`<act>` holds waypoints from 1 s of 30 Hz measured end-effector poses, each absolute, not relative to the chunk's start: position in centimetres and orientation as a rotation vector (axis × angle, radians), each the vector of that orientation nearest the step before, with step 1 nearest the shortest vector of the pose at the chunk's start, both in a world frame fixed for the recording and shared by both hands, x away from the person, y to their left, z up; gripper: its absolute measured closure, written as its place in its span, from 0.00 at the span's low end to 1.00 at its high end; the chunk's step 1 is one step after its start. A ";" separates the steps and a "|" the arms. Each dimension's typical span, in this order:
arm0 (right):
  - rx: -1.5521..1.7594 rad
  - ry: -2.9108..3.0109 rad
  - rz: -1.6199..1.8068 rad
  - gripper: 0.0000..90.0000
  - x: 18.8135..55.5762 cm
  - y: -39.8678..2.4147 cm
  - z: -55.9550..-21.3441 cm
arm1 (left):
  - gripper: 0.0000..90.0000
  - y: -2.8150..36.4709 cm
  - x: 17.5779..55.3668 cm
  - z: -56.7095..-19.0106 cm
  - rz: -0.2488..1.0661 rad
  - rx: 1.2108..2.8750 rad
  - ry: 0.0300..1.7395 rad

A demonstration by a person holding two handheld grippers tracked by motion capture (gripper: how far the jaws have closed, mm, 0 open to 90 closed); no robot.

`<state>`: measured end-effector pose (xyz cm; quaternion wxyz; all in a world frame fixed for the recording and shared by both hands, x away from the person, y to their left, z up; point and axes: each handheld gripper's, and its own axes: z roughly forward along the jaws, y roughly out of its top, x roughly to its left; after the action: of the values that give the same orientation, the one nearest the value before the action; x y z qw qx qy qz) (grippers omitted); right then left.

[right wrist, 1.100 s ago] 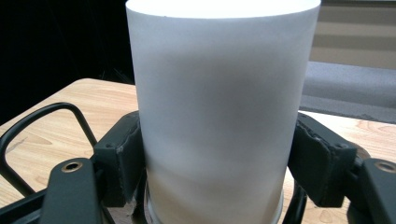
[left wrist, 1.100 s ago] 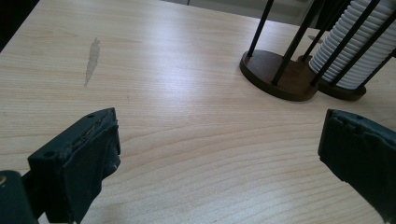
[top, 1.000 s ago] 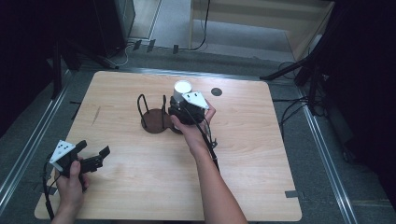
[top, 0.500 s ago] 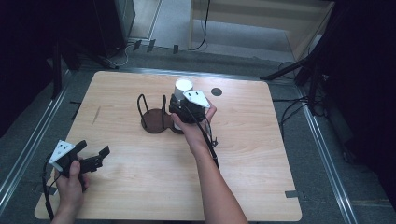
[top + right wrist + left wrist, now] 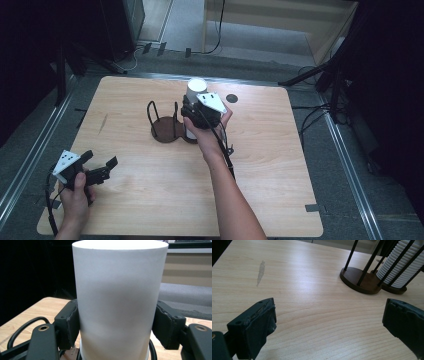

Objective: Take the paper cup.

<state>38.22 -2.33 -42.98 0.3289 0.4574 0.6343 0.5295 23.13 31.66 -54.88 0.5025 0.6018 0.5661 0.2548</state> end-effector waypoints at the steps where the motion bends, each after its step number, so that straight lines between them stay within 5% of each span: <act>1: 1.192 1.657 1.391 0.33 38.2 -2.4 -42.9 | 0.00 31.7 23.1 -54.9 0.616 1.456 1.367; 30: 1.114 1.538 1.458 0.36 37.2 -2.5 -39.3 | 0.00 31.7 23.1 -54.9 0.612 1.458 1.364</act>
<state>37.15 -2.55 -39.27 0.3652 0.4331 0.5981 0.5670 23.13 31.66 -54.89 0.5026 0.6037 0.5645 0.2535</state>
